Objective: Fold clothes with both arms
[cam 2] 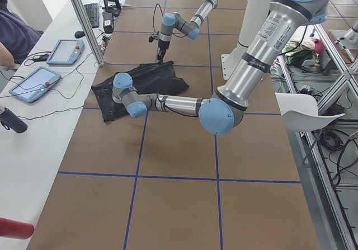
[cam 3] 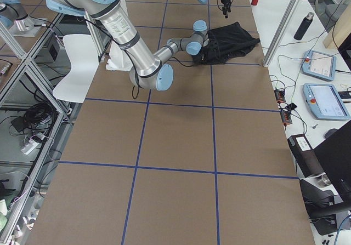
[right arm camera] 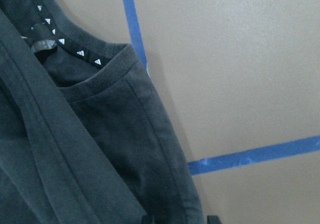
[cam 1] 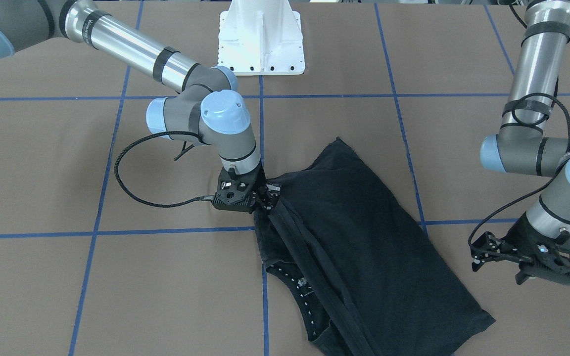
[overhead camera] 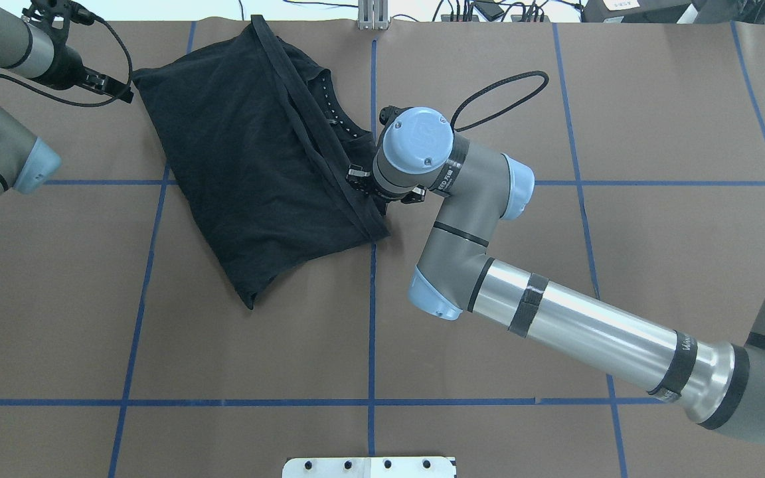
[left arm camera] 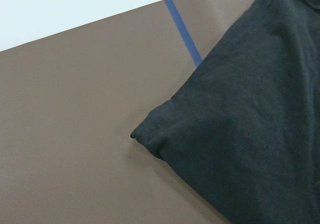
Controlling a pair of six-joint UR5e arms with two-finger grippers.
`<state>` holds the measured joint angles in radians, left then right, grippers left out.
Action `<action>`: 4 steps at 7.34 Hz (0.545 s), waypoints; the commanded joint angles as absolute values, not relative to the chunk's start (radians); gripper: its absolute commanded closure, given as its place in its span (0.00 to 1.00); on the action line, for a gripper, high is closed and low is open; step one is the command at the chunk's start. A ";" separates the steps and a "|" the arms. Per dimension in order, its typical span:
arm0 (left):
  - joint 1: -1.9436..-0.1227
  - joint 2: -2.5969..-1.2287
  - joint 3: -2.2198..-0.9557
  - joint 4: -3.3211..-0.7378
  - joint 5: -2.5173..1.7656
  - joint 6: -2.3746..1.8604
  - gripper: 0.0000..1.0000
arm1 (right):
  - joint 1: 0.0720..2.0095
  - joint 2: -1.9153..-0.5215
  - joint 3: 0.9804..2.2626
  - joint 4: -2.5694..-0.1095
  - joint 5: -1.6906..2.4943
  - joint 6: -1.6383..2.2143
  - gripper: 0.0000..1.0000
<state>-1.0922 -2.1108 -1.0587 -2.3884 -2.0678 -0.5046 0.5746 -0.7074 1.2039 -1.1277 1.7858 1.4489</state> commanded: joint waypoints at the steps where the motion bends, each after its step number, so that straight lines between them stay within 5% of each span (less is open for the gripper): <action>1: -1.092 -2.111 -1.060 -2.388 -2.068 -0.505 0.00 | 0.571 -0.709 1.195 -1.131 1.778 1.443 0.48; 3: -1.092 -2.111 -1.058 -2.388 -2.068 -0.505 0.00 | 0.561 -0.707 1.189 -1.129 1.759 1.443 0.50; 4: -1.092 -2.111 -1.058 -2.388 -2.068 -0.505 0.00 | 0.561 -0.704 1.189 -1.129 1.761 1.450 0.65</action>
